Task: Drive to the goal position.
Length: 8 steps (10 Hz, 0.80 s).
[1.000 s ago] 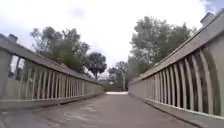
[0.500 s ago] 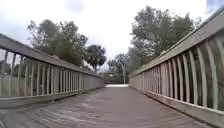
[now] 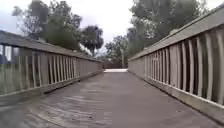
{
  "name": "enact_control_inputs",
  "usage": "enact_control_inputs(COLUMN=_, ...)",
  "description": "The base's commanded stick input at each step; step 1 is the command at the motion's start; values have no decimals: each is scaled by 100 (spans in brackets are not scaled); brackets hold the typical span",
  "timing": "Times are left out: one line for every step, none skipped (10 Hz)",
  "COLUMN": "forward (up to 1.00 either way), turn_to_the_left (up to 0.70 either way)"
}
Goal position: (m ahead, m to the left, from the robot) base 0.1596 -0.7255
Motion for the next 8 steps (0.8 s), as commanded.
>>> enact_control_inputs(forward=-50, turn_to_the_left=0)
enact_control_inputs(forward=-50, turn_to_the_left=0)
enact_control_inputs(forward=-50, turn_to_the_left=0)
enact_control_inputs(forward=-50, turn_to_the_left=24)
enact_control_inputs(forward=-50, turn_to_the_left=25)
enact_control_inputs(forward=-50, turn_to_the_left=25)
enact_control_inputs(forward=-50, turn_to_the_left=25)
enact_control_inputs(forward=-50, turn_to_the_left=25)
